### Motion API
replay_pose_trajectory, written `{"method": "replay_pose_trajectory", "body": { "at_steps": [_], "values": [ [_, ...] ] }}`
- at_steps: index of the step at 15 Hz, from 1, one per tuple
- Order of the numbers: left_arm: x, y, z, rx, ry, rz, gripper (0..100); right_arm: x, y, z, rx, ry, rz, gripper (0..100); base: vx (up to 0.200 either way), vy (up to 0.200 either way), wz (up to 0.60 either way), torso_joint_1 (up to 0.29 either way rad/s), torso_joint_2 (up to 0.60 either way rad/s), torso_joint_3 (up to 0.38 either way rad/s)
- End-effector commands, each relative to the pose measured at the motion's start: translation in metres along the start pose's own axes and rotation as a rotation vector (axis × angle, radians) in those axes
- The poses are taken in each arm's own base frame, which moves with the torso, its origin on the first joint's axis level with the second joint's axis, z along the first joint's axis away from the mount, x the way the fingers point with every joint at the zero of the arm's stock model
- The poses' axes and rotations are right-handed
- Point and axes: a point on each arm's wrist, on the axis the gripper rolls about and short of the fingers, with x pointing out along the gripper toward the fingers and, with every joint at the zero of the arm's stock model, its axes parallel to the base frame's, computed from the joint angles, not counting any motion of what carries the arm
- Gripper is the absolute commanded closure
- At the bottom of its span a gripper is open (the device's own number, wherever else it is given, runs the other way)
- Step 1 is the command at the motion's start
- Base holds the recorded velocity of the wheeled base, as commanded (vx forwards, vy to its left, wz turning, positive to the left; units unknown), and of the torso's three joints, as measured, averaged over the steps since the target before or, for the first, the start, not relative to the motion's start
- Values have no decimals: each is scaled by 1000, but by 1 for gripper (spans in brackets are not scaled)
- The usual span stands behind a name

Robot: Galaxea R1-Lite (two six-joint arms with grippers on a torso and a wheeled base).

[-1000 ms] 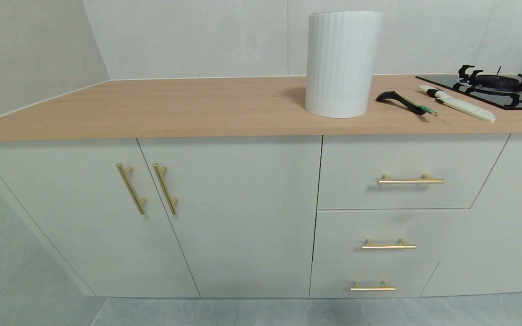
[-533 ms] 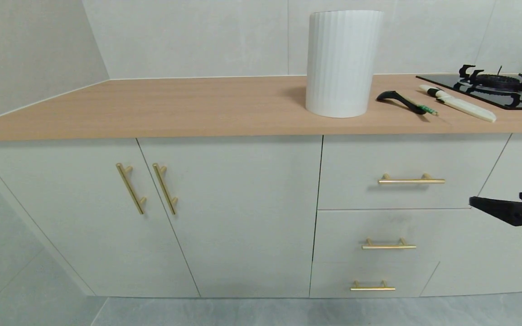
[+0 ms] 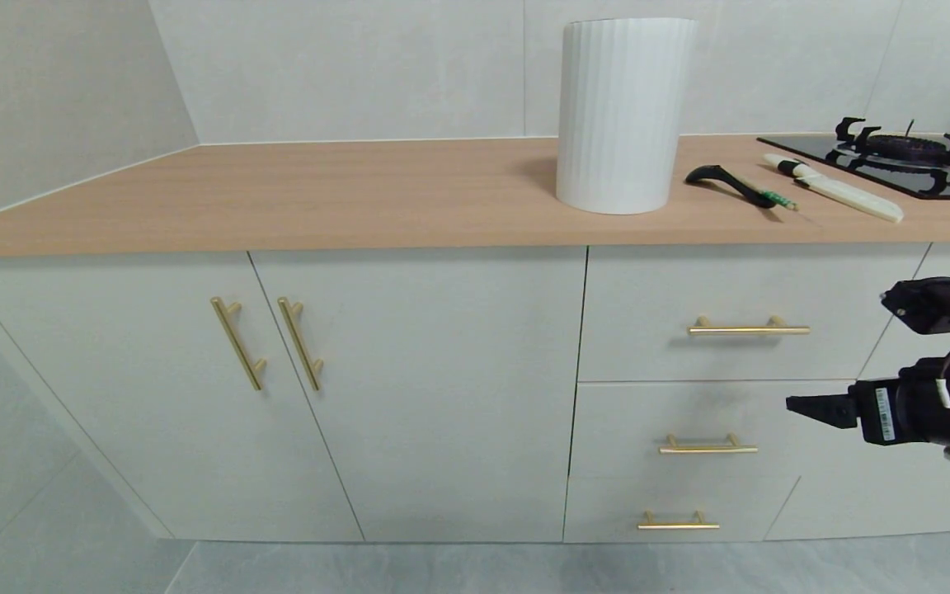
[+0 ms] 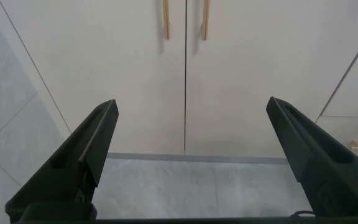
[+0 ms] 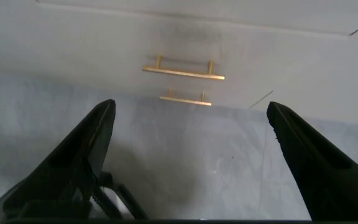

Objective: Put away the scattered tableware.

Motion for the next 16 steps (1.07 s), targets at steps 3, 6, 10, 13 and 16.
{"method": "replay_pose_trajectory", "body": {
  "at_steps": [3, 6, 10, 13, 16],
  "values": [
    [0, 0, 0, 0, 1, 0, 0, 69, -3, -27, 7, 118, -2, 0, 0, 0, 0, 0, 0, 0],
    [0, 0, 0, 0, 1, 0, 0, 99, -4, -42, 3, 1, -9, 0, 0, 0, 0, 0, 0, 0],
    [0, 0, 0, 0, 1, 0, 0, 113, -5, -51, -1, -39, -42, 0, 0, 0, 0, 0, 0, 0],
    [0, 0, 0, 0, 1, 0, 0, 125, -5, -58, 0, -19, -50, 0, 0, 0, 0, 0, 0, 0],
    [0, 0, 0, 0, 1, 0, 0, 148, -7, -69, 0, -43, -104, 0, 0, 0, 0, 0, 0, 0]
  ]
}}
